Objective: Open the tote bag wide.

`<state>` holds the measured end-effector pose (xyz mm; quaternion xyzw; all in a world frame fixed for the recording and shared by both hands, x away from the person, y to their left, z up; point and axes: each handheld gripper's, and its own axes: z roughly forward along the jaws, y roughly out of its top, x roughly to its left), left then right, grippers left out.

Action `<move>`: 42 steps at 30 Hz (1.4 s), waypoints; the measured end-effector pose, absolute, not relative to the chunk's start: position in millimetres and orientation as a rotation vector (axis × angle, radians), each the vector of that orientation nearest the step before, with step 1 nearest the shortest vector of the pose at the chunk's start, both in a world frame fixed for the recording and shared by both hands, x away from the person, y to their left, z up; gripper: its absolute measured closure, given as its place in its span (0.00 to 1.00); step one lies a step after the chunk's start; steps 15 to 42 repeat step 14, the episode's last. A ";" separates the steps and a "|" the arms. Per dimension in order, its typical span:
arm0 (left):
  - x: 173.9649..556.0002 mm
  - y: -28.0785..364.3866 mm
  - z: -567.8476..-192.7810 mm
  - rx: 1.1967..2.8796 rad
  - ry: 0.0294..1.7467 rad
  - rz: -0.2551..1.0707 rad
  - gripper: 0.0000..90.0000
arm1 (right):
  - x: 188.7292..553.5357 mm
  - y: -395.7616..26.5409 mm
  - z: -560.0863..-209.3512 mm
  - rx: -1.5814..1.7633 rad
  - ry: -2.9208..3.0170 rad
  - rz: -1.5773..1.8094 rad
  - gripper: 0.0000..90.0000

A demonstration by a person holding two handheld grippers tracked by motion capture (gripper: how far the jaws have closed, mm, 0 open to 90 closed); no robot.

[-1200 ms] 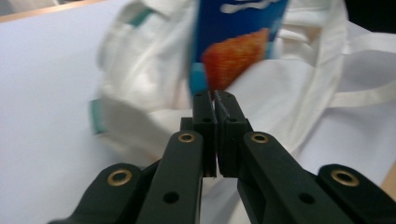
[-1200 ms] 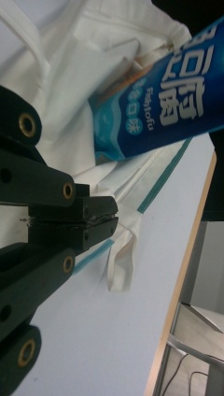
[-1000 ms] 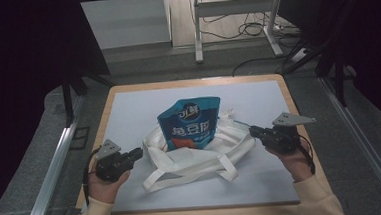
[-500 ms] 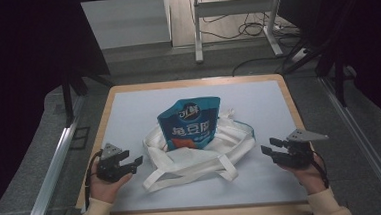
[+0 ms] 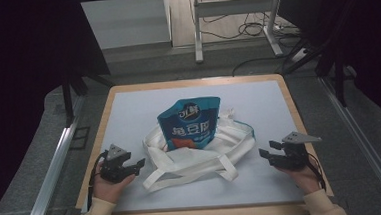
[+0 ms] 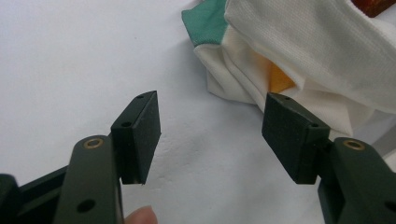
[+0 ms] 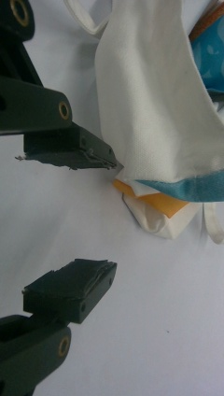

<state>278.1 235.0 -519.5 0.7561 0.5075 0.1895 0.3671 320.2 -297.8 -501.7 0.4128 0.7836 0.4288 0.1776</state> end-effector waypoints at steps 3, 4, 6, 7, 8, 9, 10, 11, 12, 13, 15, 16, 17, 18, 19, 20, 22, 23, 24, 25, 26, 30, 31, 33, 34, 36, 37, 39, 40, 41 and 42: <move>278.1 235.1 -519.6 1.943 1.305 0.487 0.41 | 319.8 -298.0 -501.3 1.168 2.213 1.215 0.47; 278.1 235.1 -519.7 1.943 1.306 0.488 0.41 | 320.0 -297.8 -501.6 1.170 2.214 1.216 0.46; 278.4 235.0 -520.0 1.946 1.307 0.486 0.41 | 320.0 -297.4 -501.9 1.169 2.217 1.213 0.46; 278.5 234.9 -520.3 1.948 1.308 0.484 0.41 | 319.9 -297.0 -501.9 1.169 2.216 1.214 0.46; 278.8 234.9 -520.7 1.953 1.307 0.482 0.41 | 319.7 -296.7 -501.8 1.168 2.216 1.215 0.46; 278.9 234.9 -520.9 1.955 1.307 0.482 0.41 | 319.6 -296.5 -501.6 1.166 2.215 1.216 0.46; 279.0 234.9 -521.0 1.954 1.308 0.481 0.40 | 319.4 -296.3 -501.4 1.166 2.212 1.215 0.46; 279.1 235.0 -521.0 1.952 1.309 0.481 0.40 | 319.3 -296.2 -501.0 1.166 2.210 1.220 0.45; 279.2 235.0 -521.0 1.950 1.309 0.481 0.40 | 319.3 -296.2 -500.8 1.167 2.208 1.220 0.45; 279.4 235.2 -521.0 1.950 1.310 0.482 0.40 | 319.3 -296.2 -500.6 1.168 2.205 1.221 0.45; 279.8 235.6 -521.1 1.952 1.311 0.484 0.40 | 319.5 -296.3 -500.3 1.169 2.202 1.223 0.44; 279.8 235.6 -521.1 1.952 1.311 0.484 0.40 | 319.5 -296.3 -500.3 1.169 2.202 1.223 0.44; 279.8 235.6 -521.1 1.952 1.311 0.484 0.40 | 319.5 -296.3 -500.3 1.169 2.202 1.223 0.44; 279.8 235.6 -521.1 1.952 1.311 0.484 0.40 | 319.5 -296.3 -500.3 1.169 2.202 1.223 0.44; 279.8 235.6 -521.1 1.952 1.311 0.484 0.40 | 319.5 -296.3 -500.3 1.169 2.202 1.223 0.44; 279.8 235.6 -521.1 1.952 1.311 0.484 0.40 | 319.5 -296.3 -500.3 1.169 2.202 1.223 0.44; 279.8 235.6 -521.1 1.952 1.311 0.484 0.40 | 319.5 -296.3 -500.3 1.169 2.202 1.223 0.44; 279.8 235.6 -521.1 1.952 1.311 0.484 0.40 | 319.5 -296.3 -500.3 1.169 2.202 1.223 0.44; 279.8 235.6 -521.1 1.952 1.311 0.484 0.40 | 319.5 -296.3 -500.3 1.169 2.202 1.223 0.44; 279.8 235.6 -521.1 1.952 1.311 0.484 0.40 | 319.5 -296.3 -500.3 1.169 2.202 1.223 0.44; 279.8 235.6 -521.1 1.952 1.311 0.484 0.40 | 319.5 -296.3 -500.3 1.169 2.202 1.223 0.44; 279.8 235.6 -521.1 1.952 1.311 0.484 0.40 | 319.5 -296.3 -500.3 1.169 2.202 1.223 0.44; 279.8 235.6 -521.1 1.952 1.311 0.484 0.40 | 319.5 -296.3 -500.3 1.169 2.202 1.223 0.44; 279.8 235.6 -521.1 1.952 1.311 0.484 0.40 | 319.5 -296.3 -500.3 1.169 2.202 1.223 0.44; 279.8 235.6 -521.1 1.952 1.311 0.484 0.40 | 319.5 -296.3 -500.3 1.169 2.202 1.223 0.44; 279.8 235.6 -521.1 1.952 1.311 0.484 0.40 | 319.5 -296.3 -500.3 1.169 2.202 1.223 0.44; 279.8 235.6 -521.1 1.952 1.311 0.484 0.40 | 319.5 -296.3 -500.3 1.169 2.202 1.223 0.44; 279.8 235.6 -521.1 1.952 1.311 0.484 0.40 | 319.5 -296.3 -500.3 1.169 2.202 1.223 0.44; 279.8 235.6 -521.1 1.952 1.311 0.484 0.40 | 319.5 -296.3 -500.3 1.169 2.202 1.223 0.44; 279.8 235.6 -521.1 1.952 1.311 0.484 0.40 | 319.5 -296.3 -500.3 1.169 2.202 1.223 0.44; 279.8 235.6 -521.1 1.952 1.311 0.484 0.40 | 319.5 -296.3 -500.3 1.169 2.202 1.223 0.44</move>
